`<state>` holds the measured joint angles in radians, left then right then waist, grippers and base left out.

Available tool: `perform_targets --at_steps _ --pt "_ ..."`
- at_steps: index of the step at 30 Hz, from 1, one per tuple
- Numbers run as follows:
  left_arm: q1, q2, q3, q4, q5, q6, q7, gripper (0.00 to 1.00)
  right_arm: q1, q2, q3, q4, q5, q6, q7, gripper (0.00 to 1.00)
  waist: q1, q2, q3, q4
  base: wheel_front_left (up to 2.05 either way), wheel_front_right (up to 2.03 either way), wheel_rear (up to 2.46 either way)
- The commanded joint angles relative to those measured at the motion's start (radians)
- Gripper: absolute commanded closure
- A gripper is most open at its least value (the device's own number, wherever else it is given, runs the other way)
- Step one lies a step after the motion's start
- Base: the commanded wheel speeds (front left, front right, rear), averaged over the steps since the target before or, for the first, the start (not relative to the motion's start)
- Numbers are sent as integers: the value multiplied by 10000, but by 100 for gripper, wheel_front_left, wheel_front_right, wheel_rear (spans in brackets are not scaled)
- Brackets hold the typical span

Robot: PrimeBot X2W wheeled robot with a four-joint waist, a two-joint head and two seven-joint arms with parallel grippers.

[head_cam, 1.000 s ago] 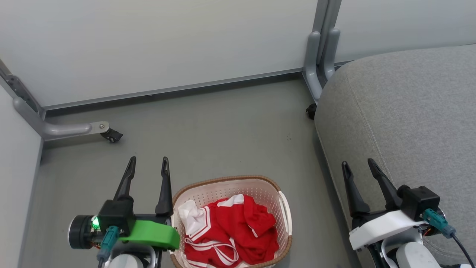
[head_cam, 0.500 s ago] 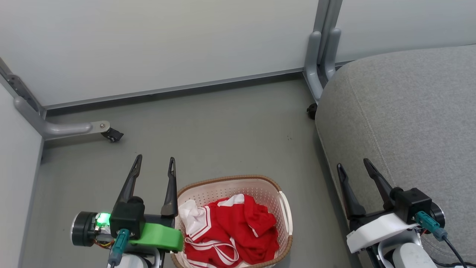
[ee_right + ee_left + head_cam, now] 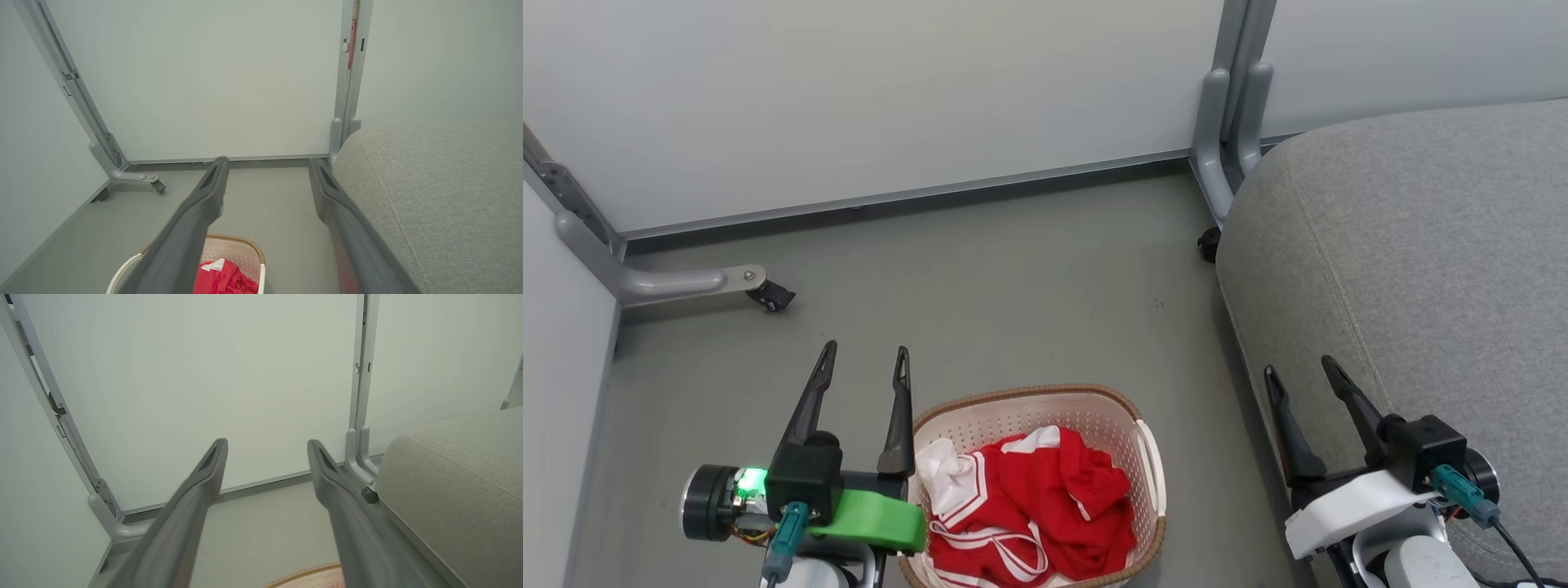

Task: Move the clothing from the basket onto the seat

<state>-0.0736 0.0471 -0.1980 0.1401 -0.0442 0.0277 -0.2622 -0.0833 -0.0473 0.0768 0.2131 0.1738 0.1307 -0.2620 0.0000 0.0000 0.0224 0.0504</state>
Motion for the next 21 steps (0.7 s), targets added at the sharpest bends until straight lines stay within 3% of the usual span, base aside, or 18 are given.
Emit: perform_targets --at_steps 1,21 --pt "-136 60 4 25 -9 17 -42 0 -104 -56 -17 54 -86 0 -46 0 0 0 -2 -1 0 0 0" --pt "-267 74 -8 116 23 -188 -40 0 -286 -56 149 139 111 0 -47 0 0 0 220 -117 0 0 0"
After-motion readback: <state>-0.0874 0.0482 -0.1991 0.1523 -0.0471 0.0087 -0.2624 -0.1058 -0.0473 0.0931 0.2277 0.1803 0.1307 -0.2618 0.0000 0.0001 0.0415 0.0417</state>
